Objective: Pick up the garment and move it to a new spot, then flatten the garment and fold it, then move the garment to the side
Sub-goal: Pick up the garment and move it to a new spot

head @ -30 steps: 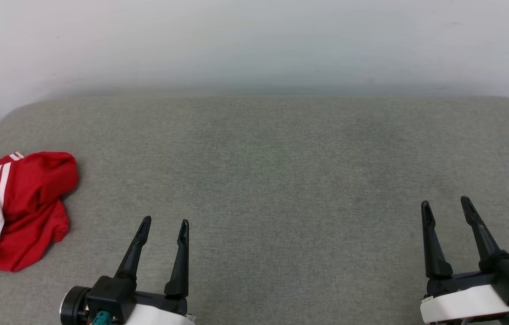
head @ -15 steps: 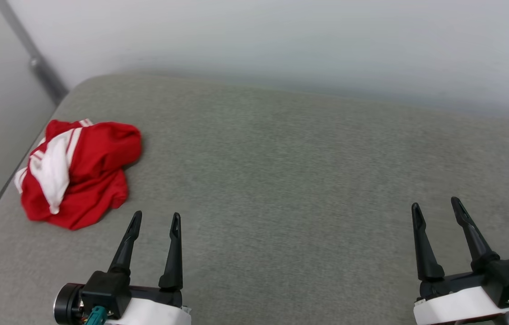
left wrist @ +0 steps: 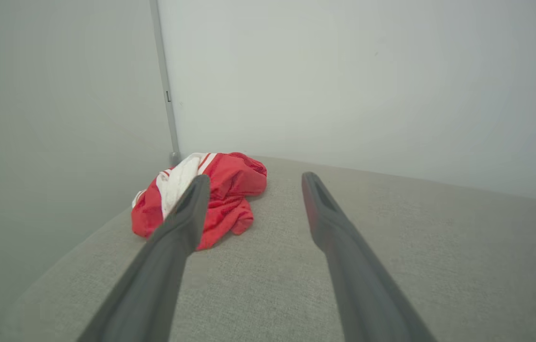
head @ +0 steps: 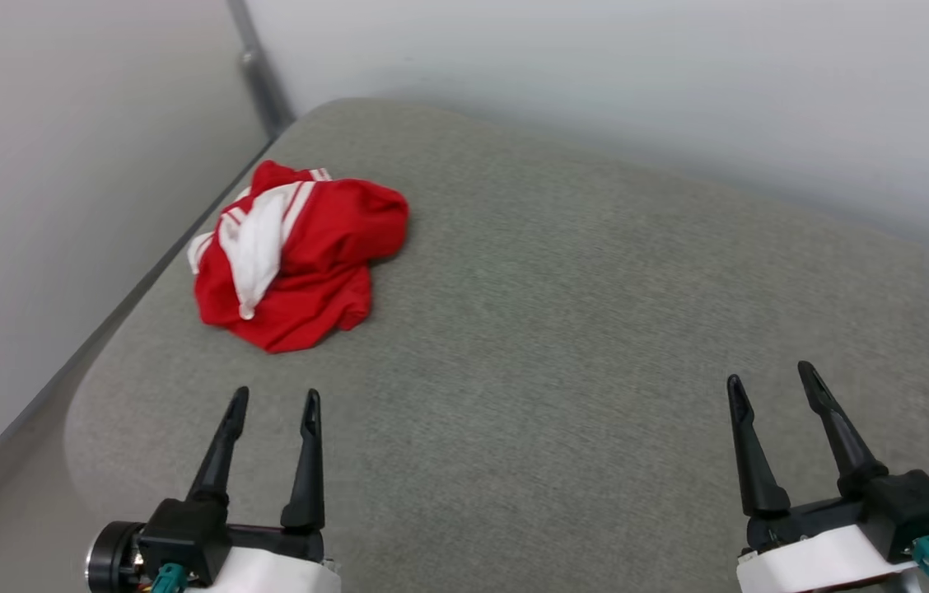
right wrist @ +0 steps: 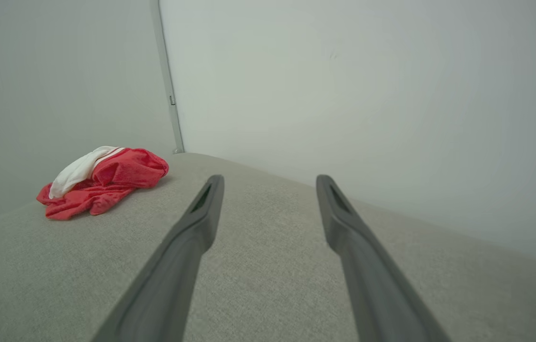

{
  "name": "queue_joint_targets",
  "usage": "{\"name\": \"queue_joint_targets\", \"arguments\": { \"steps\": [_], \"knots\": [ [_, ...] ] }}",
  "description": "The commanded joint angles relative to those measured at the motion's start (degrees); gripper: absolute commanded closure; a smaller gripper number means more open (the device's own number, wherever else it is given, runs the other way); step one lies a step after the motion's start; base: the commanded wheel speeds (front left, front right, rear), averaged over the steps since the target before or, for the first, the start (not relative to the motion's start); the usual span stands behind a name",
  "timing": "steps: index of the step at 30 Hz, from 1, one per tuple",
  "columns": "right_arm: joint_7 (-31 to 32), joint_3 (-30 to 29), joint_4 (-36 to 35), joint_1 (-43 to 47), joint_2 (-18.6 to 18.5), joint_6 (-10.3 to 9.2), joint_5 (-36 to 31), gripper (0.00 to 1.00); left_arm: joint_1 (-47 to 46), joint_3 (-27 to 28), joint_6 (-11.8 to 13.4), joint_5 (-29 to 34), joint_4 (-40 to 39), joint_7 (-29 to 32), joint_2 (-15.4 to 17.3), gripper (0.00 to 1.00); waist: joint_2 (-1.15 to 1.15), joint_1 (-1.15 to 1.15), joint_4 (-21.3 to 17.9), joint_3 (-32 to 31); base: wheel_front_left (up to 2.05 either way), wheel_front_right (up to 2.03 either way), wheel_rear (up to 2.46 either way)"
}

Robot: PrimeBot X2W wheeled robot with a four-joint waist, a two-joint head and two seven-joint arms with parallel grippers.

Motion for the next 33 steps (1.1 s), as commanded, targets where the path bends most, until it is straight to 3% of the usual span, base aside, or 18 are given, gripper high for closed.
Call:
{"name": "queue_joint_targets", "arguments": {
  "steps": [1, 9, 23, 28, 33],
  "knots": [
    [-0.1, 0.0, 0.0, -0.2, -0.1, -0.04, -0.1, 0.00, -0.1, 0.1, 0.3, 0.4, -0.6, -0.2, -0.1, 0.00, 0.00, 0.00, 2.2, -0.2, 0.00, 0.00, 0.00],
    [-0.1, 1.0, 0.3, 0.5, -0.1, -0.04, 0.5, 0.00, 1.2, 0.4, -0.3, 1.1, -1.8, -0.2, -0.1, 0.00, 0.00, 0.00, 4.9, -0.9, 0.00, 0.00, 0.00],
    [-0.1, 2.2, 0.3, -0.3, -0.1, -0.04, -0.6, 0.00, -0.5, 1.4, 0.7, -0.6, -1.7, -0.2, 0.0, 0.00, 0.00, 0.00, 4.1, 0.8, 0.00, 0.00, 0.00],
    [-0.1, 2.0, -0.6, -1.6, -0.1, -0.04, -2.2, 0.00, -4.2, 4.6, -1.1, -0.2, -1.4, -0.2, 0.0, 0.00, 0.00, 0.00, 2.3, 4.2, 0.00, 0.00, 0.00],
    [-0.1, 1.6, -1.2, -2.4, -0.1, -0.04, -4.3, 0.00, -10.6, 8.9, -3.3, -0.4, 1.1, -0.2, 2.6, 0.00, 0.00, 0.00, 0.1, 8.1, 0.00, 0.00, 0.00]
  ]
}}
